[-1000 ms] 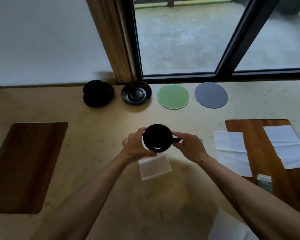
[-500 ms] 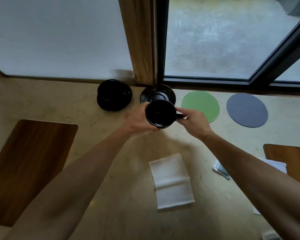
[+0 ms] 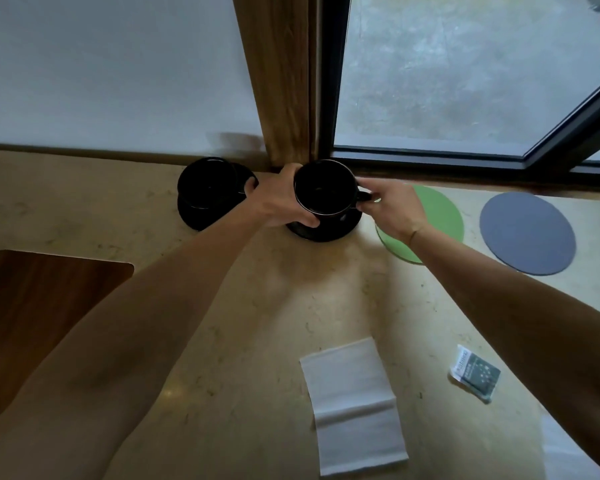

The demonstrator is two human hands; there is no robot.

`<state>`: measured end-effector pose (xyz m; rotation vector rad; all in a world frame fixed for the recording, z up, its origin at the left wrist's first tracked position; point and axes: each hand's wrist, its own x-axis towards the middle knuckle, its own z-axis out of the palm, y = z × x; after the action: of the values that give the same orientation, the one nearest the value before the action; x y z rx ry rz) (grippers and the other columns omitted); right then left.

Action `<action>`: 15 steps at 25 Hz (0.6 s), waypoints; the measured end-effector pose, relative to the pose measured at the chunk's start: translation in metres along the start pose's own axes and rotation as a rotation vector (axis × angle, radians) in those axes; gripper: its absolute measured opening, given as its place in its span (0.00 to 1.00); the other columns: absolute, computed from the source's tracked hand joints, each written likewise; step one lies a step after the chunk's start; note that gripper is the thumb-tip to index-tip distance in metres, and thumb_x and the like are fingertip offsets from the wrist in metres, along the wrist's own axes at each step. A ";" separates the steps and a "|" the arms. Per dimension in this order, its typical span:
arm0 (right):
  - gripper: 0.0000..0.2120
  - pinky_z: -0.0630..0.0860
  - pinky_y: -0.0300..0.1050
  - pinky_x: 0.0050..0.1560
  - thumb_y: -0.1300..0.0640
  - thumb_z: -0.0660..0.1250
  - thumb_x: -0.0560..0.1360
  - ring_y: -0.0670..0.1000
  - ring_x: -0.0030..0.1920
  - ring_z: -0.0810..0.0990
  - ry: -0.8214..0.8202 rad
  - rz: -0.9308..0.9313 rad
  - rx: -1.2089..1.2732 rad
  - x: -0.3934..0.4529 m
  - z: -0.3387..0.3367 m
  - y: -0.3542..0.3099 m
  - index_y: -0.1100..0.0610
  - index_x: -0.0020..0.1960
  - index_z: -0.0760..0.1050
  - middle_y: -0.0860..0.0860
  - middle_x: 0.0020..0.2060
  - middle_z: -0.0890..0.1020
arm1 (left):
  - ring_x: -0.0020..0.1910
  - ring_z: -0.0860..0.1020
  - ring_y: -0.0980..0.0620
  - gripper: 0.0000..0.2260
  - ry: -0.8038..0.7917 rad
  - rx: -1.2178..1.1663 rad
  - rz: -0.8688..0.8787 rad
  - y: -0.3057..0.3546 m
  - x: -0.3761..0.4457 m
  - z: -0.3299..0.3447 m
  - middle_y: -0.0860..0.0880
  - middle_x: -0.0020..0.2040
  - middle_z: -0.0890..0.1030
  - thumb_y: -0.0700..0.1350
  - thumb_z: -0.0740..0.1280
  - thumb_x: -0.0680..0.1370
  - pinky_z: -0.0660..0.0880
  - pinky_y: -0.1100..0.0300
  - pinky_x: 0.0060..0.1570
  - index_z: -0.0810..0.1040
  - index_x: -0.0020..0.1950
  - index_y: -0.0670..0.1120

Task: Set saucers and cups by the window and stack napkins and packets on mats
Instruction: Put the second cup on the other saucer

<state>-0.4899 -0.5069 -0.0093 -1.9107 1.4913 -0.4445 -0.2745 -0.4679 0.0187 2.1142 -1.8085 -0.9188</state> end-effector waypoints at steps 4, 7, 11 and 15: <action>0.24 0.78 0.53 0.55 0.57 0.69 0.71 0.50 0.51 0.82 -0.004 -0.006 0.010 0.009 0.008 0.002 0.35 0.61 0.75 0.45 0.48 0.85 | 0.71 0.63 0.43 0.44 -0.013 0.080 -0.001 -0.007 0.011 0.000 0.48 0.64 0.74 0.59 0.76 0.61 0.45 0.44 0.72 0.60 0.72 0.53; 0.24 0.78 0.53 0.52 0.56 0.69 0.72 0.51 0.51 0.81 -0.015 -0.024 -0.035 0.012 0.008 0.000 0.33 0.61 0.74 0.44 0.49 0.85 | 0.73 0.60 0.43 0.43 -0.017 0.084 -0.009 -0.010 0.011 0.000 0.48 0.65 0.74 0.59 0.76 0.62 0.39 0.42 0.73 0.60 0.72 0.53; 0.23 0.79 0.53 0.50 0.56 0.67 0.74 0.51 0.53 0.80 -0.008 -0.035 -0.112 0.011 0.008 -0.001 0.33 0.63 0.73 0.43 0.50 0.84 | 0.73 0.60 0.43 0.43 -0.014 0.093 0.005 -0.011 0.014 -0.001 0.47 0.65 0.74 0.59 0.76 0.62 0.35 0.42 0.72 0.60 0.72 0.53; 0.23 0.79 0.52 0.46 0.56 0.65 0.75 0.52 0.51 0.79 -0.009 -0.029 -0.184 0.011 0.007 -0.001 0.32 0.63 0.72 0.43 0.50 0.83 | 0.73 0.60 0.44 0.43 0.006 0.124 0.012 -0.010 0.013 0.003 0.47 0.64 0.74 0.59 0.76 0.62 0.35 0.42 0.72 0.61 0.72 0.53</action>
<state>-0.4816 -0.5156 -0.0149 -2.0757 1.5457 -0.3201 -0.2673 -0.4771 0.0068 2.1729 -1.9202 -0.8155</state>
